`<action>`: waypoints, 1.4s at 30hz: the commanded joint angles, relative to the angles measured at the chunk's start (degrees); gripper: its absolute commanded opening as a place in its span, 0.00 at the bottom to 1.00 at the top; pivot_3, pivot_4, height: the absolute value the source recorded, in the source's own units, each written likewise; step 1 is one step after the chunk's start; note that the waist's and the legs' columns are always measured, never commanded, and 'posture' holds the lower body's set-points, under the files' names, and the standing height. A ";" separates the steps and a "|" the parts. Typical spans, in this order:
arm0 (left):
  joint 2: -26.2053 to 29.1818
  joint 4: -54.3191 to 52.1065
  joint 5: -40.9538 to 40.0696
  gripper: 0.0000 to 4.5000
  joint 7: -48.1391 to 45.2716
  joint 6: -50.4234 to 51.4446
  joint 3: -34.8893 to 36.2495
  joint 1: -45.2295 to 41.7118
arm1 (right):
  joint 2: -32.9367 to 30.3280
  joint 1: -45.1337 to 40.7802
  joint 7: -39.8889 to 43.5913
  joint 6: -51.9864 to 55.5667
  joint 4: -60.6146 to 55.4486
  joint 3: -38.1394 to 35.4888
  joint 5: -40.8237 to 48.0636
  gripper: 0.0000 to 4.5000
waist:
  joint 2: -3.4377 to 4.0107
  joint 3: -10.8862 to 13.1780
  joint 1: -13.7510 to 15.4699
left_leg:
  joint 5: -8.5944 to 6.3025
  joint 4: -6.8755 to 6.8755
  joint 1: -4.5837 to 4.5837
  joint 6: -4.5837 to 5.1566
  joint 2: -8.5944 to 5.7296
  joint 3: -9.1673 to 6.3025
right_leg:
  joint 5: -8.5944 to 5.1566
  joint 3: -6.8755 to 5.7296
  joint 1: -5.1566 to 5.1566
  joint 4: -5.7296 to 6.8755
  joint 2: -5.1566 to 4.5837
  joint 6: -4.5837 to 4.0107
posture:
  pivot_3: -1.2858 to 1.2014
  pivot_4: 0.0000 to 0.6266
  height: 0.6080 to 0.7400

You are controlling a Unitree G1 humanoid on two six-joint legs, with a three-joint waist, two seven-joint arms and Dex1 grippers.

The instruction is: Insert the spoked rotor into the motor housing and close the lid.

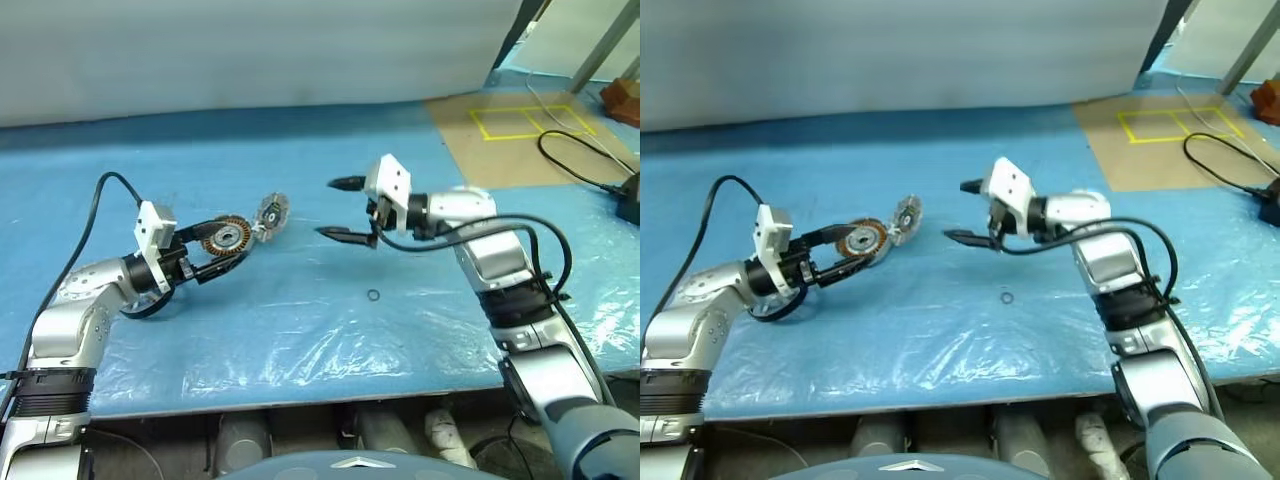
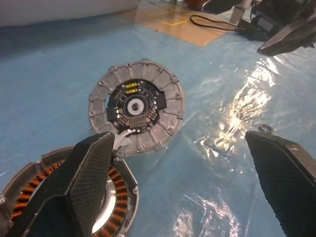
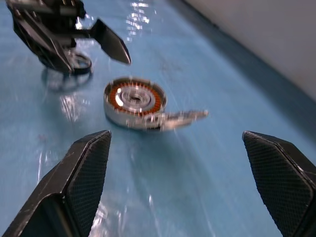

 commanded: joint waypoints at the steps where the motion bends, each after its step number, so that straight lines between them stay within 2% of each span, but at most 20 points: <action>1: 0.39 -2.41 -1.84 1.00 1.74 0.25 3.80 2.07 | 2.14 -6.22 2.74 1.66 -0.23 -0.08 3.36 1.00 | 0.00 0.00 -0.23 | 0.00 -0.01 -0.01 0.00 0.00 0.00 | 0.00 0.00 -0.01 -0.01 0.01 0.01 | 0.52 0.24 1.00; 5: 1.44 -2.90 -2.55 1.00 2.23 0.38 6.81 5.51 | 6.63 -15.97 6.68 0.15 7.54 2.94 2.01 1.00 | 0.02 0.02 -0.42 | 0.00 -0.06 -0.05 0.00 0.03 -0.04 | 0.07 -0.13 -0.05 0.01 0.01 0.11 | 0.52 0.24 1.00; 8: 2.27 -2.19 -2.32 1.00 2.80 -0.47 9.09 6.37 | 10.53 -21.95 8.08 -3.16 16.84 5.12 -0.51 1.00 | 0.00 0.02 -0.34 | 0.00 -0.08 -0.08 -0.02 0.15 -0.08 | -0.11 -0.33 -0.03 0.05 0.00 -0.18 | 0.52 0.24 1.00; 14: 1.78 -3.38 -2.16 1.00 5.13 -2.26 13.17 9.14 | 18.76 -29.79 10.34 -11.24 35.30 9.12 -6.05 1.00 | 0.01 0.03 -0.05 | 0.01 -0.08 -0.17 -0.04 0.20 -0.12 | -0.16 -0.49 -0.04 0.07 -0.04 -0.27 | 0.52 0.24 1.00; 19: 0.52 -7.98 -3.69 1.00 7.63 -2.40 15.18 12.50 | 25.03 -34.88 8.19 -17.61 54.47 11.19 -12.73 1.00 | 0.05 0.05 0.03 | 0.01 -0.01 -0.52 -0.05 0.32 -0.40 | -0.25 -0.97 -0.13 0.09 -0.08 -0.42 | 0.52 0.24 1.00; 23: -0.53 -10.07 -4.00 1.00 8.59 -2.50 15.43 15.45 | 29.12 -39.95 5.46 -21.88 63.98 12.04 -17.75 1.00 | 0.17 0.13 0.06 | 0.08 0.12 -0.87 -0.16 0.49 -0.62 | -0.36 -1.44 -0.27 0.33 -0.13 -0.61 | 0.52 0.24 1.00; 29: -2.45 -13.02 -4.62 1.00 10.91 -2.84 15.99 17.88 | 34.76 -44.55 0.40 -25.36 71.17 15.21 -26.55 1.00 | 0.33 0.22 -0.10 | 0.18 0.13 -0.92 -0.35 0.98 -0.79 | -0.54 -1.92 -0.23 0.46 -0.12 -0.92 | 0.52 0.24 1.00; 32: -2.81 -14.40 -7.33 1.00 12.03 -1.48 18.57 19.29 | 36.79 -44.18 -1.37 -25.46 72.88 16.60 -29.88 1.00 | 0.41 0.27 0.09 | 0.29 0.13 -1.02 -0.54 1.16 -0.79 | -0.61 -2.26 -0.17 0.47 -0.11 -1.03 | 0.52 0.24 1.00; 37: -2.42 -15.72 -7.33 1.00 11.89 -1.91 20.04 23.55 | 38.31 -42.20 -3.65 -25.97 74.12 17.67 -33.66 1.00 | 0.41 0.26 0.02 | 0.36 0.12 -1.07 -0.66 1.27 -0.86 | -0.66 -2.54 -0.07 0.46 -0.13 -1.10 | 0.52 0.24 1.00; 42: -3.14 -16.35 -7.60 1.00 12.86 -2.60 20.60 24.43 | 39.32 -40.32 -4.70 -24.51 74.74 15.93 -33.96 1.00 | 0.43 0.27 0.03 | 0.41 0.13 -1.06 -0.74 1.29 -0.95 | -0.68 -2.64 -0.04 0.53 -0.12 -1.13 | 0.52 0.24 1.00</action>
